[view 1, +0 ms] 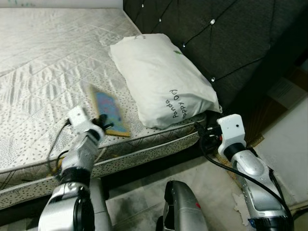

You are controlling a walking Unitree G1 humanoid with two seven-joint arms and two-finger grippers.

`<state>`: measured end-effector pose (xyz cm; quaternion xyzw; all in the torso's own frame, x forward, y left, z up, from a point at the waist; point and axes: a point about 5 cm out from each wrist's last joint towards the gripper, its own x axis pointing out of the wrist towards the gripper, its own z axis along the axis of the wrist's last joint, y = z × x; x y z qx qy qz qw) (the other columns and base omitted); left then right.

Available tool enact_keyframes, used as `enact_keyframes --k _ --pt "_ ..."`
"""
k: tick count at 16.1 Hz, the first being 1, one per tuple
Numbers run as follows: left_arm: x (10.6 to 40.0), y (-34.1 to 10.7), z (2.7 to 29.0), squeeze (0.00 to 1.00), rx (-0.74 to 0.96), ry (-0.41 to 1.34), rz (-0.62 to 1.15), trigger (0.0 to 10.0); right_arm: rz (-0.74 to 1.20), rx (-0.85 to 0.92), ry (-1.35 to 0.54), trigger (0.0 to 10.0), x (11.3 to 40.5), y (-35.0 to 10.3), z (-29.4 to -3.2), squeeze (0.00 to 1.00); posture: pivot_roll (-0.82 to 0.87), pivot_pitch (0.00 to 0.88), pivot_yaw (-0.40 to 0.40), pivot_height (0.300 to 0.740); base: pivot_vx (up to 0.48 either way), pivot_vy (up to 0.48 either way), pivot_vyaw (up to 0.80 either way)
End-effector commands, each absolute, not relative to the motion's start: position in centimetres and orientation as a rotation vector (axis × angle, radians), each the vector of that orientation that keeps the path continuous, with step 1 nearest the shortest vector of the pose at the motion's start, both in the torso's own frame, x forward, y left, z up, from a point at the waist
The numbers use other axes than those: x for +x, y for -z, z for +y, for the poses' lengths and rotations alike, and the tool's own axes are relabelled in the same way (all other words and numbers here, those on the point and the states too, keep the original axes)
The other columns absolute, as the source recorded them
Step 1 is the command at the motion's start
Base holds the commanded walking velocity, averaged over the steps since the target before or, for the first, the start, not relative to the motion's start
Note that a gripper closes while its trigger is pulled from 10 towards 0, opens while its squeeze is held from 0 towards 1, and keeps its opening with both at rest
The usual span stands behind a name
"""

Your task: Clean up the room

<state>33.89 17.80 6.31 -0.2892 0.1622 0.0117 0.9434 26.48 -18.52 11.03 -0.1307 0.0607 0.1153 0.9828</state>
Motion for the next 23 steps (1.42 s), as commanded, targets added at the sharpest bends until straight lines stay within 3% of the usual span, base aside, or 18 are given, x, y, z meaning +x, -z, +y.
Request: enact_keyframes --k 1,6,14,16,17,23 --pt "34.9 -7.5 17.3 0.00 -0.630 0.016 0.279 10.0 0.122 -0.289 -0.203 10.0 26.2 -11.6 -19.7 0.00 -0.18 0.025 -0.152 0.597 0.000 0.000 0.00" --pt "36.2 -8.5 18.1 0.00 -0.708 0.027 0.260 10.0 0.129 -0.312 -0.185 10.0 25.7 -12.1 -20.6 0.00 -0.23 0.035 -0.156 0.597 0.000 0.000 0.00" --pt "35.2 -7.0 21.4 0.00 -0.754 -0.091 0.320 10.0 0.132 -0.339 -0.174 10.0 25.6 -12.6 -21.3 0.00 -0.26 0.034 -0.169 0.597 0.000 0.000 0.00" --pt "35.3 -7.4 22.0 0.40 -0.754 -0.095 0.310 10.0 0.131 -0.344 -0.171 10.0 25.7 -12.8 -21.5 0.00 -0.26 0.034 -0.172 0.597 0.000 0.000 0.00" --pt "35.4 -7.5 22.2 1.00 -0.755 -0.096 0.305 10.0 0.131 -0.344 -0.171 10.0 25.7 -12.8 -21.5 0.00 -0.26 0.034 -0.173 0.597 0.000 0.000 0.00" --pt "35.1 -7.1 23.1 1.00 -0.688 -0.159 0.346 10.0 0.126 -0.343 -0.172 10.0 25.9 -13.0 -21.3 0.00 -0.26 0.035 -0.170 0.597 0.000 0.000 0.00"
